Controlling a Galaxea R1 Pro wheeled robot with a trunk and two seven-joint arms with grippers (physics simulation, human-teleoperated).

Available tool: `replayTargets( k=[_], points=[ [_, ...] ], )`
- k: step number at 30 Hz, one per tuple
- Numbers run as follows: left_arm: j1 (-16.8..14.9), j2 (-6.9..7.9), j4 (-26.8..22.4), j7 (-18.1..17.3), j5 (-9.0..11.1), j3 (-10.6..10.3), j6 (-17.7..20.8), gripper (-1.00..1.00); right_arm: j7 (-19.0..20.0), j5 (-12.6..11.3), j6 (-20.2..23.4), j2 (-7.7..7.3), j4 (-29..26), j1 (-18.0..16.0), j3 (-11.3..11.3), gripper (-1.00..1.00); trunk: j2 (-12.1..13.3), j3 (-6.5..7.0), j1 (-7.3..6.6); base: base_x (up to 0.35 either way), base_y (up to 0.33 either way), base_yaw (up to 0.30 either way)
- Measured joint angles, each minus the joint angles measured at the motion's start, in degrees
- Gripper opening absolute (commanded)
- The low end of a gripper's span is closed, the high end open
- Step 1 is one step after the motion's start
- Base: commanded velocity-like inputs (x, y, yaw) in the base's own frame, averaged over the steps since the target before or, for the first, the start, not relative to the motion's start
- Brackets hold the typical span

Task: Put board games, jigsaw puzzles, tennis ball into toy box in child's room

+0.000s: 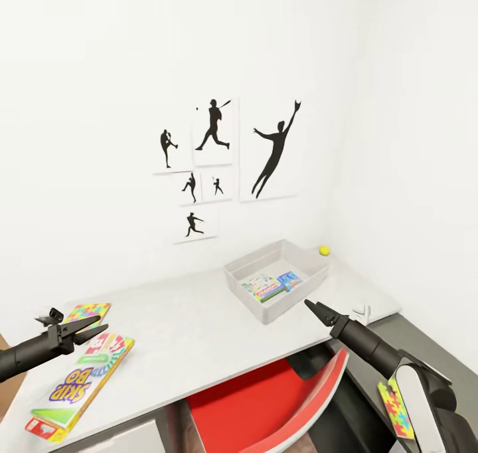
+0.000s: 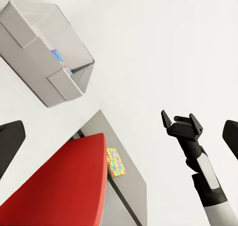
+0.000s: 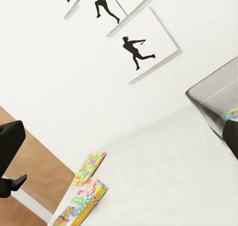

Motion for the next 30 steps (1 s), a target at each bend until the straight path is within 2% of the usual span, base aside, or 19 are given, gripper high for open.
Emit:
replayTargets(
  k=[16,30],
  points=[
    [0.0,0.01,0.0,-0.2,0.0,0.0,0.0,1.0,-0.1,0.0,0.0,0.12,0.0,0.0,0.1,1.0,0.0,0.0,0.0,0.045,-0.003,0.0],
    [0.0,0.01,0.0,-0.1,0.0,0.0,0.0,1.0,-0.1,0.0,0.0,0.09,0.0,0.0,0.1,1.0,0.0,0.0,-0.01,0.211,-0.05,0.0]
  ],
)
